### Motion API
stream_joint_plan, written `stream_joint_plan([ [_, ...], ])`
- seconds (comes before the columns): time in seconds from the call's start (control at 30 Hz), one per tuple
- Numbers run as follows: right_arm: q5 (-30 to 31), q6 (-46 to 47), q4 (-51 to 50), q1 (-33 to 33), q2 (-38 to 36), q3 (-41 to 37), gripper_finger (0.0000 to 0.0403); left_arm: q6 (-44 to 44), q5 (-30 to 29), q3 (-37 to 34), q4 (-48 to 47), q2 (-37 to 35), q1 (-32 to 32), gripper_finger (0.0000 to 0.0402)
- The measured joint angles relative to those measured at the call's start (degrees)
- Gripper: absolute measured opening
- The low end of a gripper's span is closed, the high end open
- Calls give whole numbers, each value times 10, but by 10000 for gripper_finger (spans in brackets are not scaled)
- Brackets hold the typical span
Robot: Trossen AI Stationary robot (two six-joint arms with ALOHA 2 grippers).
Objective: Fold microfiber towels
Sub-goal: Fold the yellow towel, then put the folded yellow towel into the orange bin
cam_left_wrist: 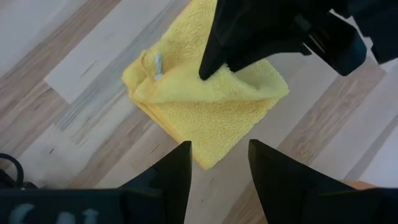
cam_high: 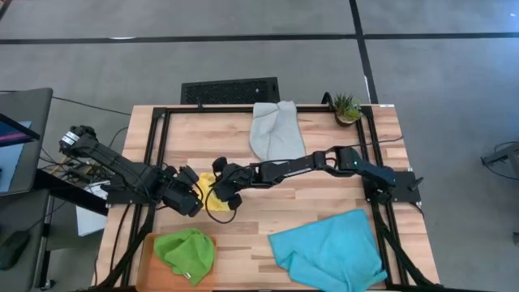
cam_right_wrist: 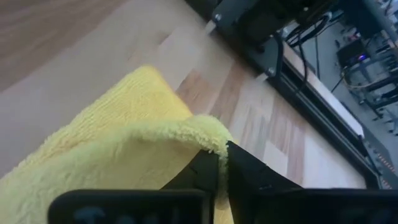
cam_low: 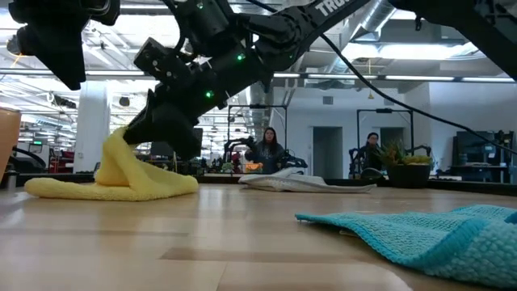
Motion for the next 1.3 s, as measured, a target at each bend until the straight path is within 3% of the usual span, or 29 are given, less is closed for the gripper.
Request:
stream_joint_plan([
  [0.33,10,-23,28,21,4,0,155,0,4,0,-1,0,0,151],
  [0.6,154,-30,18,44,4,0,213,0,5,0,-1,0,0,151],
  [0.73,164,11,-29,48,0,0,216,0,5,0,-2,0,0,151],
  [0.87,123,97,-119,39,-29,0,209,4,5,0,-2,0,0,151],
  [1.1,-48,192,-194,-7,-50,1,192,13,5,0,-2,0,0,151],
  [1.3,-63,202,-170,-21,-34,-1,185,13,5,0,-2,0,0,151],
])
